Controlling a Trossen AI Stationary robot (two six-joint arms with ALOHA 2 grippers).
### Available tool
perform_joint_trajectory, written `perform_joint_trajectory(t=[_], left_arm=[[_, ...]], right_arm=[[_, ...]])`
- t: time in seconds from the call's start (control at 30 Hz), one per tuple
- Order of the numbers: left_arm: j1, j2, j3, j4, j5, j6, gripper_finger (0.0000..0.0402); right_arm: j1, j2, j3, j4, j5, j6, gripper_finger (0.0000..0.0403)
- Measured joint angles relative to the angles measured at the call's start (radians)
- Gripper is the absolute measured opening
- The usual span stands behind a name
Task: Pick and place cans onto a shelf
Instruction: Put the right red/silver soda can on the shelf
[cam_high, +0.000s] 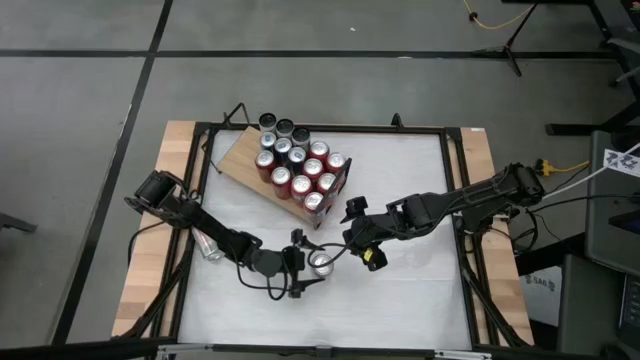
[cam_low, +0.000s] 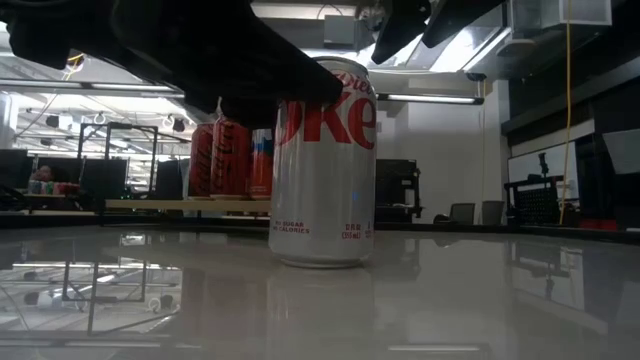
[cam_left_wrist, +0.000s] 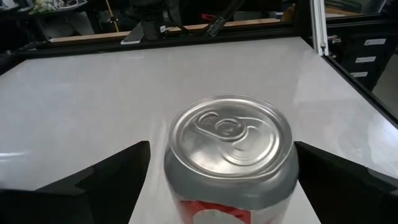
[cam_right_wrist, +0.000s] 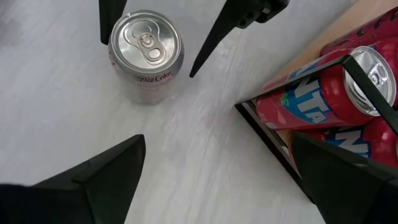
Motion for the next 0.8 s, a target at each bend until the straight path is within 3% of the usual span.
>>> perform_joint_trajectory(t=[0.67,0.8], left_arm=[[0.001,0.032,0.002,0.024,0.0,-0.052,0.0354],[0.0,0.034,0.002,0.042,-0.044,-0.053,0.0348]], right_arm=[[0.0,0.0,0.0,-0.001,0.0,0.0,0.039],[0.0,0.0,0.0,-0.003,0.0,0.0,0.039]])
